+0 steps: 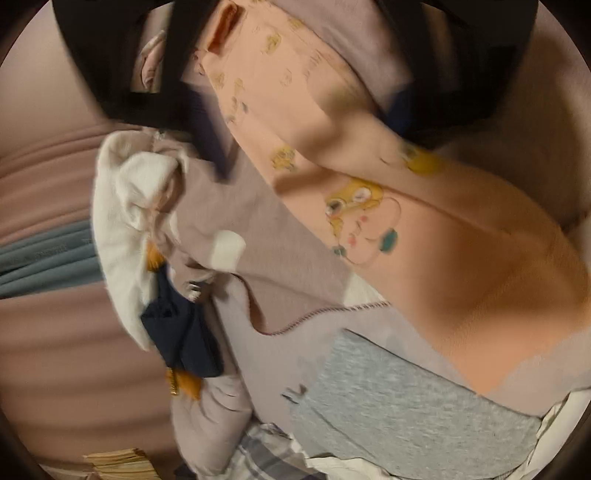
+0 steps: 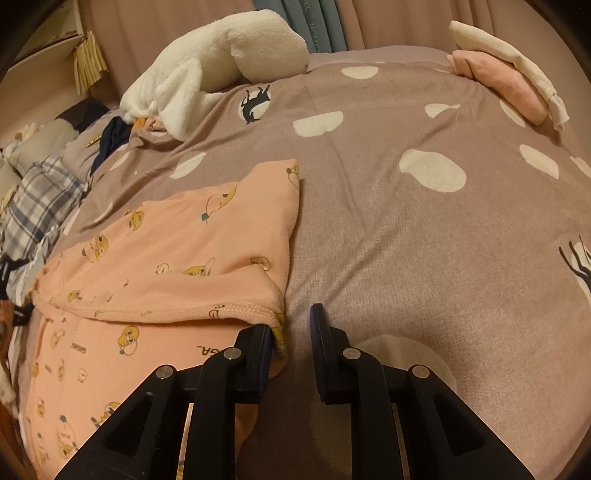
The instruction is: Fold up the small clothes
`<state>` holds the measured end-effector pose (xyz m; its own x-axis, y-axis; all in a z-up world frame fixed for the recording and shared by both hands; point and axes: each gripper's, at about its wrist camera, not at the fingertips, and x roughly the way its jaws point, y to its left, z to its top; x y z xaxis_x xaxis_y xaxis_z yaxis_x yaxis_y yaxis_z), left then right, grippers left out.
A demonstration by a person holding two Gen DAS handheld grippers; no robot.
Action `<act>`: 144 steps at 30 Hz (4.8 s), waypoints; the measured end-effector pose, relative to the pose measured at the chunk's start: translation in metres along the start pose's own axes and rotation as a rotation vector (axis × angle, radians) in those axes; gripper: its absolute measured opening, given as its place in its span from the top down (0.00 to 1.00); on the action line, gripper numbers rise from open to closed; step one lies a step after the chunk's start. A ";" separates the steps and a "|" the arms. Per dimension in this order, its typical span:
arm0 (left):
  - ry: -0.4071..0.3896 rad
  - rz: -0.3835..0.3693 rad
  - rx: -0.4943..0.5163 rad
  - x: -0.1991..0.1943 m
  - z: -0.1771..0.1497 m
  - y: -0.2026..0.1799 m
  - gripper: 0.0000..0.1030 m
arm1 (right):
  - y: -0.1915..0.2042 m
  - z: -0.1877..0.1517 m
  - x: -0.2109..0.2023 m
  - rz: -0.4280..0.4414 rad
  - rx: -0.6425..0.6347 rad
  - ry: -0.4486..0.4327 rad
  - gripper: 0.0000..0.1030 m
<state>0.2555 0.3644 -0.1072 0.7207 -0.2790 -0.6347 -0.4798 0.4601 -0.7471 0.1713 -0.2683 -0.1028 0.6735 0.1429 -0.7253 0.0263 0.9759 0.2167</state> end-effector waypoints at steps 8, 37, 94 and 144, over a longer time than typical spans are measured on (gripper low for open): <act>-0.147 0.210 0.228 -0.013 -0.025 -0.037 0.98 | -0.001 0.001 0.001 0.023 0.006 0.000 0.83; 0.050 0.055 0.674 0.054 -0.302 -0.246 0.97 | -0.034 -0.005 0.008 0.326 0.180 0.024 0.98; 0.136 -0.022 0.779 -0.004 -0.376 -0.147 0.11 | -0.057 -0.013 0.010 0.479 0.281 0.021 0.99; 0.327 -0.497 -0.103 0.057 -0.205 -0.064 0.08 | 0.186 -0.043 -0.032 0.135 -0.708 -0.060 0.55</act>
<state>0.2240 0.1462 -0.1362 0.6878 -0.6916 -0.2206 -0.1829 0.1290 -0.9746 0.1231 -0.0844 -0.0673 0.6770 0.2800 -0.6806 -0.5310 0.8262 -0.1883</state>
